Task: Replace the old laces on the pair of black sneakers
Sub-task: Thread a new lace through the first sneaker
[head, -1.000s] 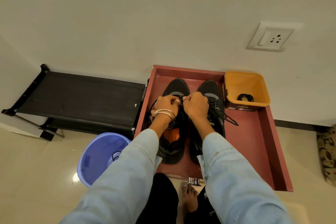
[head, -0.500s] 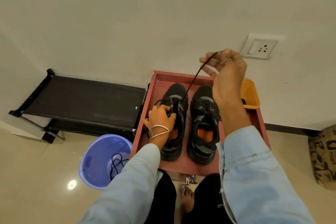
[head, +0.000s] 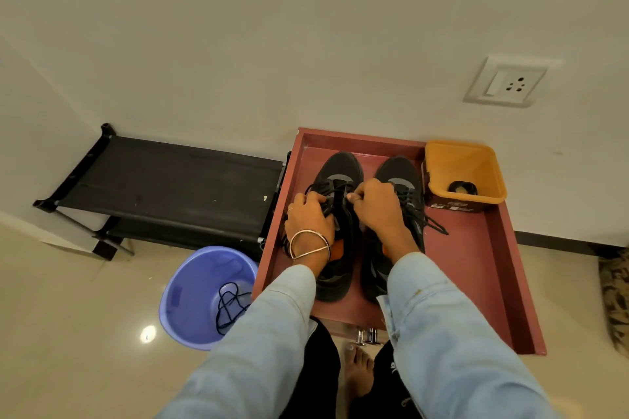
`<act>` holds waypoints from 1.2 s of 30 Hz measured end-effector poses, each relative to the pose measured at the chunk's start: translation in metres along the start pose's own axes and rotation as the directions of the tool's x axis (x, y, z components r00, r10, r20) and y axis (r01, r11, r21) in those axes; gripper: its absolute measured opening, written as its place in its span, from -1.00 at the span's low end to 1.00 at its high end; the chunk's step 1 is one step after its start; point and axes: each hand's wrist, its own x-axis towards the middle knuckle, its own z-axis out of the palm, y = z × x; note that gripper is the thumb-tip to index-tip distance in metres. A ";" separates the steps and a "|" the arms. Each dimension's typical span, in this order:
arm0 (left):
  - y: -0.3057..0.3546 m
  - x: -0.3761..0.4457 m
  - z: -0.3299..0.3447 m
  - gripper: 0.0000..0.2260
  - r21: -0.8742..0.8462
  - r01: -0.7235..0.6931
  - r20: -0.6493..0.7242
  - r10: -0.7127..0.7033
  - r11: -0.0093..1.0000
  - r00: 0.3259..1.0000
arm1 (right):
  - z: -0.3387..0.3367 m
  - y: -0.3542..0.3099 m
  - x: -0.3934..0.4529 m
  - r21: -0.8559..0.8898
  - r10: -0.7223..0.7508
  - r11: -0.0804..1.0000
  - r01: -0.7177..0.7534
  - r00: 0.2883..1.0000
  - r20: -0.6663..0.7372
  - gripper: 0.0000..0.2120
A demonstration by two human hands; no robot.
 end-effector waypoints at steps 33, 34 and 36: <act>0.004 0.003 -0.010 -0.62 0.135 -0.013 0.010 0.012 0.991 1.000 | -0.075 -0.037 -0.029 0.314 0.001 0.949 -0.035 0.994 0.109 -0.77; 0.004 0.005 -0.011 -0.63 0.126 -0.008 0.009 0.007 0.992 1.000 | -0.069 -0.039 -0.028 0.409 0.021 0.911 -0.053 0.996 0.083 -0.78; 0.003 0.008 -0.012 -0.65 0.099 -0.008 0.012 0.006 0.995 1.000 | -0.053 -0.037 -0.023 0.492 0.065 0.867 -0.084 0.996 0.057 -0.83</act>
